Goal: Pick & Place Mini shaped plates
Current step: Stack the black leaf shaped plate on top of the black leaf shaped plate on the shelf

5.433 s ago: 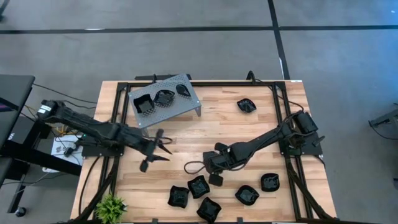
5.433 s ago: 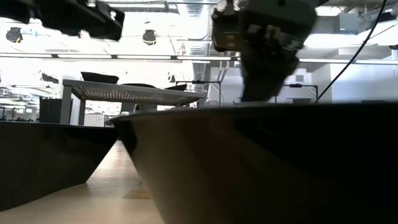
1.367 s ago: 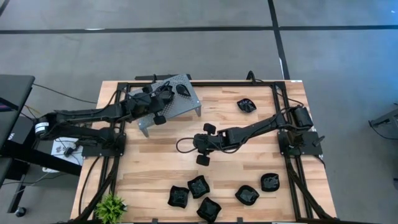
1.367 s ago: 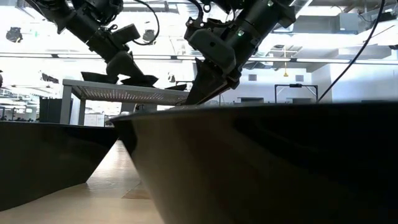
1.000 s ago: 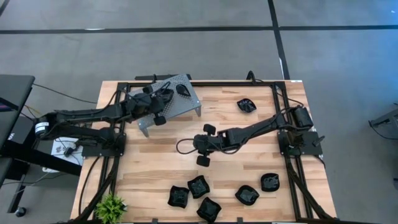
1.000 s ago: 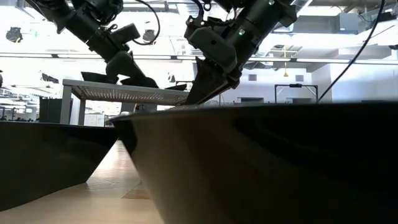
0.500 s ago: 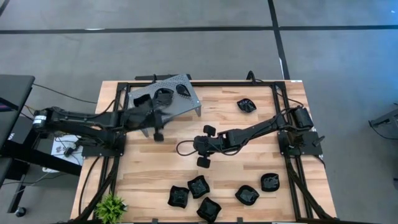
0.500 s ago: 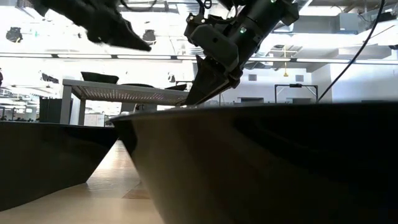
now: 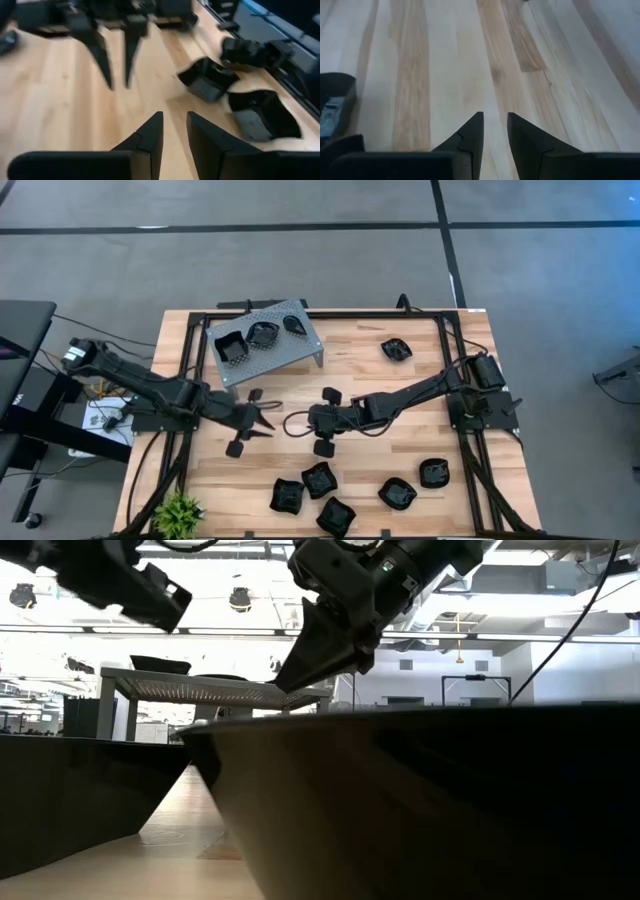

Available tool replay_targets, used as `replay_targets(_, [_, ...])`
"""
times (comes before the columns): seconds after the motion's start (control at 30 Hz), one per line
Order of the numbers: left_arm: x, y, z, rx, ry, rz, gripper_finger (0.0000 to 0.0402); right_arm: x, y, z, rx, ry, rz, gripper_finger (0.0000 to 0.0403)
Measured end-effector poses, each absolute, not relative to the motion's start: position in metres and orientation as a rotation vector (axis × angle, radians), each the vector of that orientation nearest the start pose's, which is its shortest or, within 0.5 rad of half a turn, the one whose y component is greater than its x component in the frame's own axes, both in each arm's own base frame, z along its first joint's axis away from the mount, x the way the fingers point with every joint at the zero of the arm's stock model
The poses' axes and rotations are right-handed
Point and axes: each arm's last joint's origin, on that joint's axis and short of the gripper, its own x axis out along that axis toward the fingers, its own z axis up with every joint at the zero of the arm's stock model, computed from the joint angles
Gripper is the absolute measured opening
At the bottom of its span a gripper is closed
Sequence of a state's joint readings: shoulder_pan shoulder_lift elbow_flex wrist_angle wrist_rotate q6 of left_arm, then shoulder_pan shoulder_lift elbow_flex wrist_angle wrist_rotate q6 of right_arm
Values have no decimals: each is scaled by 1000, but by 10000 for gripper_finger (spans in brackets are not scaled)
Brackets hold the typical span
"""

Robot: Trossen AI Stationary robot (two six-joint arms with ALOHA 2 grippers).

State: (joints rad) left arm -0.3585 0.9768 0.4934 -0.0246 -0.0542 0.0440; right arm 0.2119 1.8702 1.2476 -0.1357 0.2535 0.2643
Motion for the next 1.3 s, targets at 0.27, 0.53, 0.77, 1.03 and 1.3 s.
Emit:
replay_targets(0.27, [183,-81,190,148,532,-363,88,394,83,196,90,727,-85,82])
replay_targets(0.53, [183,-81,189,137,487,-362,88,368,70,193,72,986,-156,82])
replay_targets(0.77, [184,-81,190,135,479,-361,88,318,28,218,129,1277,-453,82])
replay_targets(1.03, [185,-80,191,128,459,-353,88,259,-14,261,227,1459,-678,87])
replay_targets(1.3, [191,-65,191,117,460,-261,88,254,-55,253,217,1462,-675,148])
